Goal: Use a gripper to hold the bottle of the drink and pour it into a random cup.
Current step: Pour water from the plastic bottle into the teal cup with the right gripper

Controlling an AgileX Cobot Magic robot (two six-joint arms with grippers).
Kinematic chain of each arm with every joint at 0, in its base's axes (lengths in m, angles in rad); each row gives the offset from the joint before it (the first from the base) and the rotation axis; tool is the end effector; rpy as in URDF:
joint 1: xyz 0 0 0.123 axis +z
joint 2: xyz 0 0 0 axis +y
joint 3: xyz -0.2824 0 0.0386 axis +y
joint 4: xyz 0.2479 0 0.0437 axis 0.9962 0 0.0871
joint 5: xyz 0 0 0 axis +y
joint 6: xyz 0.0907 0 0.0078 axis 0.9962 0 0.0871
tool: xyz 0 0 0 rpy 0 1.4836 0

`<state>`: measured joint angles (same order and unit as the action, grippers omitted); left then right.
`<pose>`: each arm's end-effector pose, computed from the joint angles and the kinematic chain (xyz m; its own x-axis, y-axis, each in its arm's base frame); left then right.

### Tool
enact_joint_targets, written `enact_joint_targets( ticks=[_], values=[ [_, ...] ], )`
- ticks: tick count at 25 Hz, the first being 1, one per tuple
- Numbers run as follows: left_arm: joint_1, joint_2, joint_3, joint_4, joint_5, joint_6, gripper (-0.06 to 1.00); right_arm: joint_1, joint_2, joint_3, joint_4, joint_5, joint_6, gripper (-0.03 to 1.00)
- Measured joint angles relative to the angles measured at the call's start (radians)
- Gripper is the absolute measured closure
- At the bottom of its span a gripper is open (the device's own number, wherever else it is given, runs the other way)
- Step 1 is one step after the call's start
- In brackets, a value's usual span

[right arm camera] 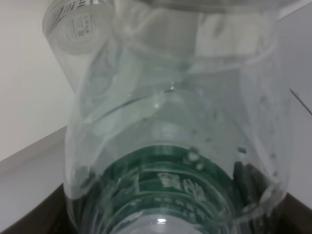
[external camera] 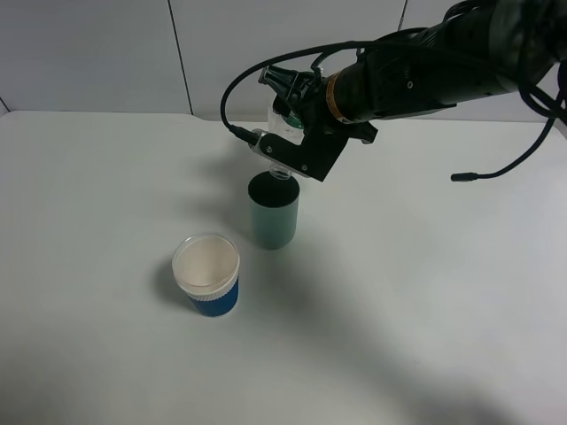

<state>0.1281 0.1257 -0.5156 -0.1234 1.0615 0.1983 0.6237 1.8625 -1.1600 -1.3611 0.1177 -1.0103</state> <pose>0.0141 -0.0081 0.2816 -0.5445 0.0677 -0.8360 0.0373 0.9977 0.0565 0.3375 0.2298 0.2015 0.6998 -0.3498 0.6228 0.0243 -0.8597 -0.5102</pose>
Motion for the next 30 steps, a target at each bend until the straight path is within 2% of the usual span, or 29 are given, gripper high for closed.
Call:
enact_joint_targets(
  ticks=[11,15,20,24,30],
  values=[
    [0.000,0.000,0.000,0.000,0.000,0.000,-0.05,0.000,0.000,0.000,0.003,-0.010,0.004,0.40],
    [0.000,0.000,0.000,0.000,0.000,0.000,-0.05,0.000,0.000,0.000,0.026,-0.019,0.063,0.40],
    [0.000,0.000,0.000,0.000,0.000,0.000,-0.05,0.000,0.000,0.000,0.038,-0.022,0.241,0.40],
    [0.000,0.000,0.000,0.000,0.000,0.000,-0.05,0.000,0.000,0.000,0.060,-0.022,0.431,0.40],
    [0.000,0.000,0.000,0.000,0.000,0.000,-0.05,0.001,0.000,0.000,0.091,-0.022,0.822,0.40]
  ],
)
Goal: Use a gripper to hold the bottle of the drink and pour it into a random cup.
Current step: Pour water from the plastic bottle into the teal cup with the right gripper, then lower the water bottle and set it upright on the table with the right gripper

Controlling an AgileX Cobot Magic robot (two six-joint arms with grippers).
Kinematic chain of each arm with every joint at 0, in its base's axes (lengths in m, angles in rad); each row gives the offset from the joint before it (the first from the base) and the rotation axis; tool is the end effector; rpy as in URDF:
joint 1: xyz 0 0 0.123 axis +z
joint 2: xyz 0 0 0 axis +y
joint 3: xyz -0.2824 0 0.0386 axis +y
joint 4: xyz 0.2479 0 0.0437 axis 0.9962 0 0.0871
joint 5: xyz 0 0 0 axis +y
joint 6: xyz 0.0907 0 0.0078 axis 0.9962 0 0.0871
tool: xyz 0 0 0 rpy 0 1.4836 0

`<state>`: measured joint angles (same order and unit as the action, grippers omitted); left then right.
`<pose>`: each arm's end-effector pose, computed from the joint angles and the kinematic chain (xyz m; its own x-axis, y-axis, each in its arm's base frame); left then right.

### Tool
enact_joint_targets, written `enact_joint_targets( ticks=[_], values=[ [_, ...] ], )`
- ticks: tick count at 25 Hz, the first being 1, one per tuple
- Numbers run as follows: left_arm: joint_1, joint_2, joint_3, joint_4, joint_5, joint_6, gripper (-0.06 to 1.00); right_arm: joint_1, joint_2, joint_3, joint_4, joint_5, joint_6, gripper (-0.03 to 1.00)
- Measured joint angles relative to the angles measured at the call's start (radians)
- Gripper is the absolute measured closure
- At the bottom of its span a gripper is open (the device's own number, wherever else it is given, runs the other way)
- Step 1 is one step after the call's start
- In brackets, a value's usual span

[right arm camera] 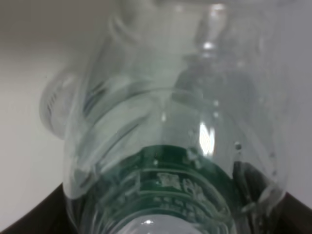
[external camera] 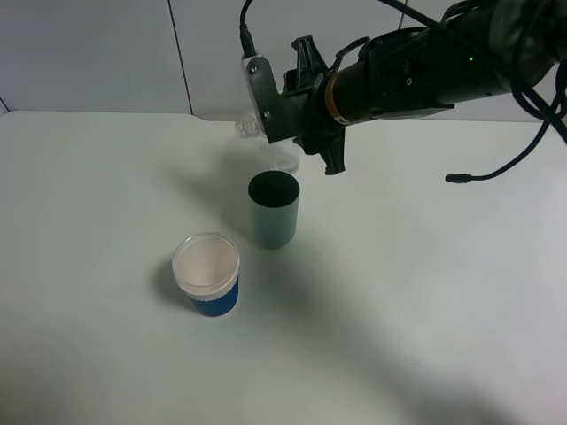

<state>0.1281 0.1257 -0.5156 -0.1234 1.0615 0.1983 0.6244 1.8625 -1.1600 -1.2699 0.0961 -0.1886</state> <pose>0.0141 -0.0081 0.2816 -0.5445 0.0677 -0.8360 0.0373 0.9977 0.0565 0.3360 0.2317 0.2011 0.4641 -0.8851 -0.0360 -0.5431 -0.2522 -0.8009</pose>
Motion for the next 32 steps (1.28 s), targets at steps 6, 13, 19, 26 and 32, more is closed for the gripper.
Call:
enact_joint_targets(
  ticks=[6,13,19,26,32],
  values=[
    [0.000,0.000,0.000,0.000,0.000,0.000,-0.05,0.000,-0.013,0.000,0.035,0.000,0.297,0.40],
    [0.000,0.000,0.000,0.000,0.000,0.000,-0.05,0.000,-0.097,0.000,0.041,-0.073,0.578,0.40],
    [0.000,0.000,0.000,0.000,0.000,0.000,-0.05,-0.017,-0.152,0.002,0.158,-0.069,0.672,0.40],
    [0.000,0.000,0.000,0.000,0.000,0.000,-0.05,-0.032,-0.214,0.103,0.283,-0.120,0.657,0.40],
    [0.000,0.000,0.000,0.000,0.000,0.000,-0.05,-0.080,-0.280,0.254,0.475,-0.208,0.512,0.40]
  ],
)
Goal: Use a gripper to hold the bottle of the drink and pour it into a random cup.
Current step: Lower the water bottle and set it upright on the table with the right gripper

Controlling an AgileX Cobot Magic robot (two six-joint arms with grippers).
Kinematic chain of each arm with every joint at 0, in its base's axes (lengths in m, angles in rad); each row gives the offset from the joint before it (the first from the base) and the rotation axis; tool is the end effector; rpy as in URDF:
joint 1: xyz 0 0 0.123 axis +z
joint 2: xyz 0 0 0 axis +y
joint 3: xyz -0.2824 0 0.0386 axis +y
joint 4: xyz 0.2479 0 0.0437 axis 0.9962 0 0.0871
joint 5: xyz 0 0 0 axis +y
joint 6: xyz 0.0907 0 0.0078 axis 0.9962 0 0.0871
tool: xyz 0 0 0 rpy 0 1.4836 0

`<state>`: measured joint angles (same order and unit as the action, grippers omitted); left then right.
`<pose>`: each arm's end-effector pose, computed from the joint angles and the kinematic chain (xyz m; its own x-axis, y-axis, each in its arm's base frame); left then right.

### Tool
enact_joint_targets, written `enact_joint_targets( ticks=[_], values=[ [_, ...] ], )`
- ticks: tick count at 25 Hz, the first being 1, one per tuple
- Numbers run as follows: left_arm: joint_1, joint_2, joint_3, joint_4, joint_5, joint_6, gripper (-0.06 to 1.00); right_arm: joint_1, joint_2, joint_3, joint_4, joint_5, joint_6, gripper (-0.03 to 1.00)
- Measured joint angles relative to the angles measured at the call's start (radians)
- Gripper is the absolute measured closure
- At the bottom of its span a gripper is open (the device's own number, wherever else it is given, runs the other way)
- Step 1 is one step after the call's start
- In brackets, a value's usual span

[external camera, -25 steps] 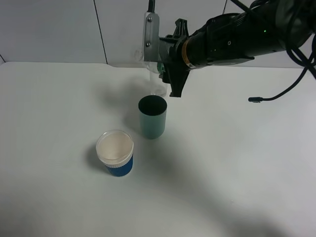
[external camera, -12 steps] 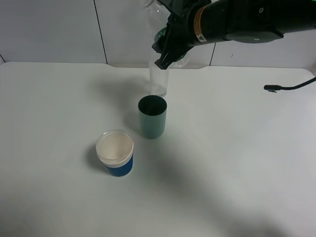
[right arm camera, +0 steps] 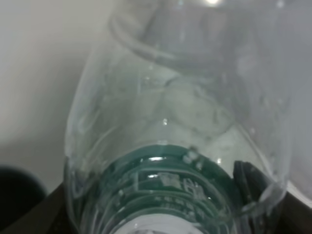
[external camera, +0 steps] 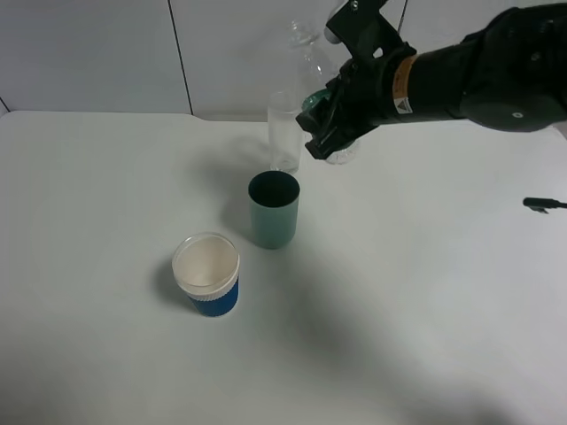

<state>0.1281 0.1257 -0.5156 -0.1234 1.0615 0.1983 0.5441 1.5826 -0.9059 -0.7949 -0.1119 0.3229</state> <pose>0.0141 -0.0081 0.2816 -0.5445 0.0677 -0.8360 0.0373 0.9977 0.0565 0.2886 0.1830 0.2393 -0.1132 -0.5950 -0.7958 -0.7024 0.6143 -0.3594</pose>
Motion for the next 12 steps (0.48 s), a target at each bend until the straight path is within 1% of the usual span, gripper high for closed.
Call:
enact_joint_targets(
  ticks=[2,7,8,10,12],
  values=[
    [0.000,0.000,0.000,0.000,0.000,0.000,-0.05,-0.021,-0.037,0.065,0.092,-0.048,-0.086,0.40],
    [0.000,0.000,0.000,0.000,0.000,0.000,-0.05,-0.088,-0.122,0.236,0.392,-0.157,-0.309,0.40],
    [0.000,0.000,0.000,0.000,0.000,0.000,-0.05,-0.101,-0.135,0.266,0.437,-0.181,-0.353,0.40],
    [0.000,0.000,0.000,0.000,0.000,0.000,-0.05,-0.123,-0.153,0.331,0.534,-0.222,-0.413,0.40],
    [0.000,0.000,0.000,0.000,0.000,0.000,-0.05,-0.147,-0.159,0.379,0.609,-0.253,-0.454,0.40]
  ],
)
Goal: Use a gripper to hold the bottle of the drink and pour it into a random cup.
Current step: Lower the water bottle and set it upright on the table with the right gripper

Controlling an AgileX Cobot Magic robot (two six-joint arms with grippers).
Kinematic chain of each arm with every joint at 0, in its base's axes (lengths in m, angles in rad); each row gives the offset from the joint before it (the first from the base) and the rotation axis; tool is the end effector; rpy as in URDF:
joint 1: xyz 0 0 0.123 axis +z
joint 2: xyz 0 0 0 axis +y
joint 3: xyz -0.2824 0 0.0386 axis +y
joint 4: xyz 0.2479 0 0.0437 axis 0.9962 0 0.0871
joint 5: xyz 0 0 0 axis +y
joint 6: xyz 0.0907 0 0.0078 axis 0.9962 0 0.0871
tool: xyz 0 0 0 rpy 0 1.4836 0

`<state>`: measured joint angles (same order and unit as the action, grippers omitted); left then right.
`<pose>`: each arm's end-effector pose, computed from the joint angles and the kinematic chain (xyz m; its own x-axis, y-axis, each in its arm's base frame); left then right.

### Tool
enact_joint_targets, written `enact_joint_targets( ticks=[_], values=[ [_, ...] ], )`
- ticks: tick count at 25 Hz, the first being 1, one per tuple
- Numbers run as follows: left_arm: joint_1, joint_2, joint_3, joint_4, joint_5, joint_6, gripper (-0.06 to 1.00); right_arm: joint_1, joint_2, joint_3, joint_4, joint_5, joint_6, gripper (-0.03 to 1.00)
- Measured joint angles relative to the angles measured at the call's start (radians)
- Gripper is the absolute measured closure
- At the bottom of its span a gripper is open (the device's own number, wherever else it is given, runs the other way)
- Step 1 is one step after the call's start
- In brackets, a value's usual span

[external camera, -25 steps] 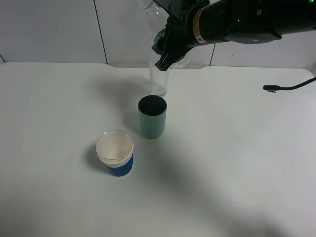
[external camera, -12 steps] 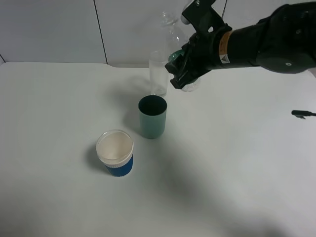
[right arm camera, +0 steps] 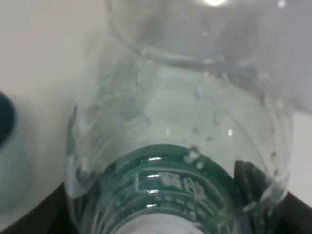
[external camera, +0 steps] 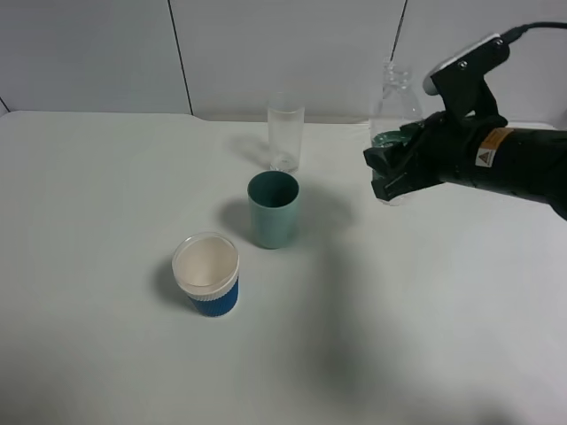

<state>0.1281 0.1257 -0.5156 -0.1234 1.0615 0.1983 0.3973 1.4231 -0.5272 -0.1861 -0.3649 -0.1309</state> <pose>0.0141 -0.0081 0.2816 -0.5445 0.0677 -0.8360 0.0373 0.9977 0.0565 0.2442 0.1090 0.2022 -0.2498 -0.4298 -0.8677 -0.5409 0.8052 -0.2431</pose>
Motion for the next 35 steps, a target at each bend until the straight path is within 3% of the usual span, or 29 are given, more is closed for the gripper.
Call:
enact_joint_targets(
  ticks=[7,15,28,35],
  values=[
    [0.000,0.000,0.000,0.000,0.000,0.000,-0.05,-0.064,-0.002,0.105,0.135,-0.133,-0.060,0.40],
    [0.000,0.000,0.000,0.000,0.000,0.000,-0.05,-0.088,0.054,0.205,0.307,-0.448,-0.181,0.40],
    [0.000,0.000,0.000,0.000,0.000,0.000,-0.05,-0.088,0.381,0.209,0.318,-0.762,-0.109,0.40],
    [0.000,0.000,0.000,0.000,0.000,0.000,-0.05,-0.088,0.470,0.209,0.318,-0.788,-0.105,0.40]
  ],
)
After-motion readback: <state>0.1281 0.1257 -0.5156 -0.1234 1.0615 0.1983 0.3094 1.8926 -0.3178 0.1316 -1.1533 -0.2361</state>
